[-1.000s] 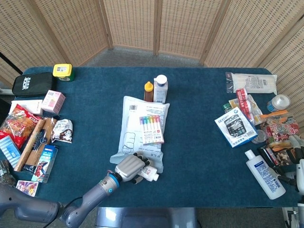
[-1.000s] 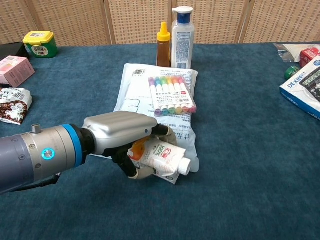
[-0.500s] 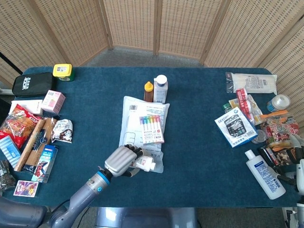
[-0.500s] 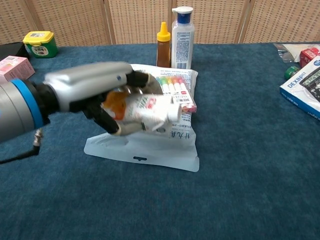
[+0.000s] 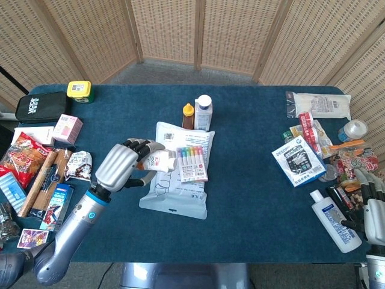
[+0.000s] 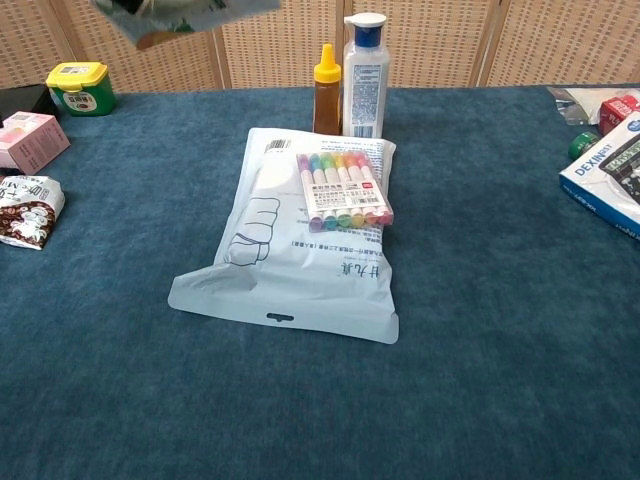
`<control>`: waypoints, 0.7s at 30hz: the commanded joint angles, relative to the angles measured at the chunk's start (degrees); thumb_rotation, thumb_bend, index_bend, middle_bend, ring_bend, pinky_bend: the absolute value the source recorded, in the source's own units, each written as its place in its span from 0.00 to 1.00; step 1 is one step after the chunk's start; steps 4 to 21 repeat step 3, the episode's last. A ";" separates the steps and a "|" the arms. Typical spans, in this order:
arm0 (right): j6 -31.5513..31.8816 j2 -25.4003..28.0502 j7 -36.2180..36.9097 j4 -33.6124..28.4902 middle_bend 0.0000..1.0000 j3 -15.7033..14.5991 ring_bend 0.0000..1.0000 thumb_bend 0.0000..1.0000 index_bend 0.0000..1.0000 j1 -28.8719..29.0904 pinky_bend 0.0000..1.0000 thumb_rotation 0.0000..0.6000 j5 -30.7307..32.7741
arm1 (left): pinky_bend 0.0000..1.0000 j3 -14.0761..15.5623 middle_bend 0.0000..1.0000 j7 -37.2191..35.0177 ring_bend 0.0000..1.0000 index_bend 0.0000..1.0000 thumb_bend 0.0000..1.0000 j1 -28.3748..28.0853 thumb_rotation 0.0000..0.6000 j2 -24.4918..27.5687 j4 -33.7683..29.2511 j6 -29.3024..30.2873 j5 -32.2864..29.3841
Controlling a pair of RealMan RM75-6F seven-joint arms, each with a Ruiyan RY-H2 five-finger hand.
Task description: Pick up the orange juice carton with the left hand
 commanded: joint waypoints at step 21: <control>-0.32 0.04 -0.18 0.02 0.00 -0.05 0.00 0.00 0.00 -0.11 0.00 1.00 0.62 | 0.89 -1.68 0.67 -1.72 0.89 0.74 0.65 -0.37 1.00 -0.97 1.19 1.06 1.33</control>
